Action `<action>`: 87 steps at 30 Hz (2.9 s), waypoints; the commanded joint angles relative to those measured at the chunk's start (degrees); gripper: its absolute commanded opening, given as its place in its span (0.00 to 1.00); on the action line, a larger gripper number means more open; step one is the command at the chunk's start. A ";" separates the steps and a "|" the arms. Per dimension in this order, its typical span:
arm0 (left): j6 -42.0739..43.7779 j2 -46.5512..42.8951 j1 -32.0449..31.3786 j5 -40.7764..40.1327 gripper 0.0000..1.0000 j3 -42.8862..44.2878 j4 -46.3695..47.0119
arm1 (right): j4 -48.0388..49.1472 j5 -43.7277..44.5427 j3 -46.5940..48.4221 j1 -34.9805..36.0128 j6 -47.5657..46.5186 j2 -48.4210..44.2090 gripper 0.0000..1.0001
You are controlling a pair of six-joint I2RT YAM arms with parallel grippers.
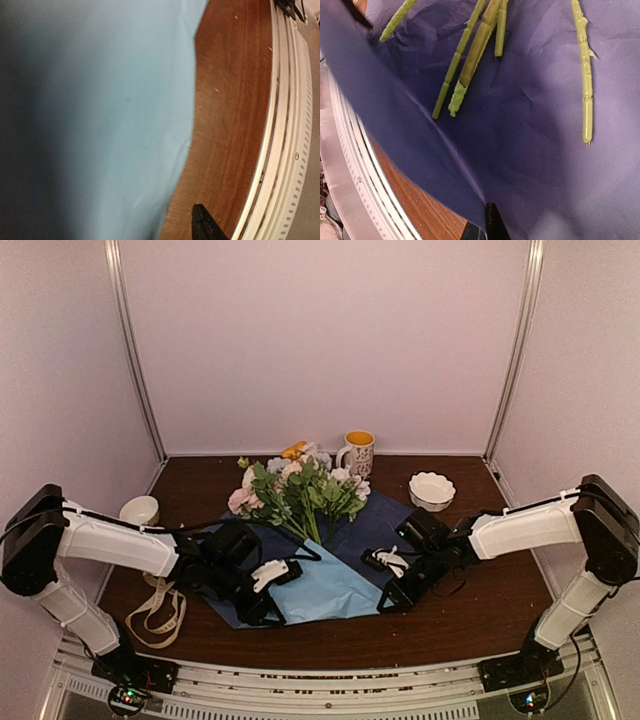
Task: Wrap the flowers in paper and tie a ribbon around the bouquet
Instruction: Press the fold line on the 1/4-folded wrapping paper.
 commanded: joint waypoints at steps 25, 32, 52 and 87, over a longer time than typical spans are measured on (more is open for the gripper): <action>1.12 9.73 -2.31 -1.50 0.00 9.05 -13.11 | -15.24 0.69 3.68 -5.72 1.06 0.66 0.04; 1.17 11.07 -1.78 1.72 0.00 8.65 -11.33 | -15.58 10.20 7.27 -6.02 5.55 -7.51 0.22; -0.19 10.29 -0.42 3.65 0.14 7.88 -10.70 | 13.57 12.27 -0.35 9.16 19.72 0.10 0.08; -9.85 10.63 4.44 7.02 0.00 5.10 -10.12 | 16.38 11.59 5.33 16.34 10.67 6.51 0.11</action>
